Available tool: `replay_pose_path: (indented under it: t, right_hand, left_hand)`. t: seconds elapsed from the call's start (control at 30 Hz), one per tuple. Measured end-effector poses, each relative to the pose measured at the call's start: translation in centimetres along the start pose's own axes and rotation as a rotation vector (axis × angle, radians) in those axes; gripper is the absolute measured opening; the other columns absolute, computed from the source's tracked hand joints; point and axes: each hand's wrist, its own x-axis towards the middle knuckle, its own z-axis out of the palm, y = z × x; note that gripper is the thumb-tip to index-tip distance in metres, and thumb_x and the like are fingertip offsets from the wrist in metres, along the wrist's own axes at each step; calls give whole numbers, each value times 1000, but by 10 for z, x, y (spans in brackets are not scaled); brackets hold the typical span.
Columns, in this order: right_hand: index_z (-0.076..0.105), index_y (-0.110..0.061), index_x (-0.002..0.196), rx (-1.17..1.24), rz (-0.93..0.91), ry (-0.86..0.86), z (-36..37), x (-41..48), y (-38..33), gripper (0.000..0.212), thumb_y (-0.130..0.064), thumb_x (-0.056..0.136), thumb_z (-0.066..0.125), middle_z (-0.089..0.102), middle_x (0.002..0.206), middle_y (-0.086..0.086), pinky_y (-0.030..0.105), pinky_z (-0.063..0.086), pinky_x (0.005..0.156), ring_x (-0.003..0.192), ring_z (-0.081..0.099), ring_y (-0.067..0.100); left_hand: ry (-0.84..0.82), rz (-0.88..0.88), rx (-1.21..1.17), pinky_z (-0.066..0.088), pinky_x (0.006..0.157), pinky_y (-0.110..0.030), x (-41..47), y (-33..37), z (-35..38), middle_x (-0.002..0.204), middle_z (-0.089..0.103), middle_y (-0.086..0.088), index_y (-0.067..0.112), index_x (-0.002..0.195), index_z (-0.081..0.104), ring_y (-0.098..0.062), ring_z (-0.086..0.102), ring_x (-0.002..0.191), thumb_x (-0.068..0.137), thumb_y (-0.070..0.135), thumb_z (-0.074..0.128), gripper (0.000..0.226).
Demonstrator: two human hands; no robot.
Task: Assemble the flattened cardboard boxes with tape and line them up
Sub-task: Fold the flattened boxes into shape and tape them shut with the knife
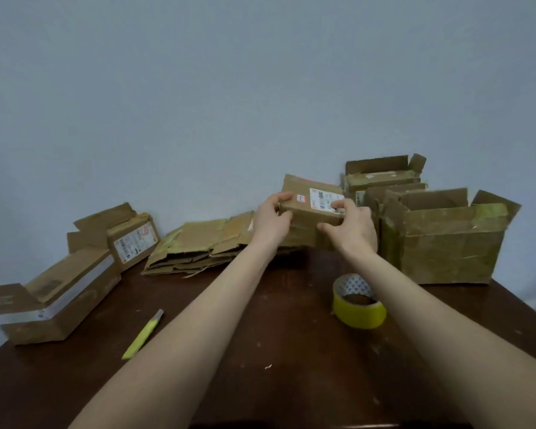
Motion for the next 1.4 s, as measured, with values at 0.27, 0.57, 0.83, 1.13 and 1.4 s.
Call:
replay_pose_path:
  t: [0.27, 0.57, 0.83, 1.13, 1.4]
  right_hand:
    - [48, -27, 129, -236, -61, 88, 8, 7, 27, 48, -46, 87, 63, 37, 133, 6, 37, 46, 80, 102, 59, 32]
    - [37, -20, 140, -449, 16, -154, 34, 33, 43, 51, -36, 95, 53, 46, 136, 5, 38, 47, 85, 118, 53, 28]
    - [25, -17, 147, -388, 111, -239, 48, 48, 31, 63, -33, 94, 56, 48, 139, 7, 39, 46, 86, 124, 51, 29]
    - [48, -13, 132, -109, 54, -225, 89, 51, 0, 44, -36, 94, 52, 54, 130, 8, 37, 45, 91, 116, 54, 28]
    - [50, 1, 128, 144, 384, -252, 134, 83, 3, 55, -38, 91, 59, 56, 129, 16, 33, 43, 83, 116, 54, 34]
  left_hand:
    - [-182, -80, 14, 47, 100, -43, 62, -42, 69, 126, 61, -7, 26, 115, 64, -24, 58, 114, 86, -11, 42, 52]
    - [-169, -60, 221, 51, 91, -38, 63, -53, 74, 127, 59, -6, 21, 133, 54, -26, 60, 111, 97, 8, 39, 41]
    - [5, 57, 466, 37, 95, -25, 64, -68, 19, 130, 56, -5, 16, 118, 64, -20, 50, 121, 92, -2, 39, 40]
    - [132, 25, 605, 34, 105, -34, 74, -93, -37, 135, 50, -11, 12, 132, 53, -26, 46, 125, 93, 7, 44, 39]
    - [-106, -222, 782, 41, 101, -40, 92, -147, -64, 134, 54, -15, 14, 133, 52, -33, 49, 122, 97, 47, 38, 51]
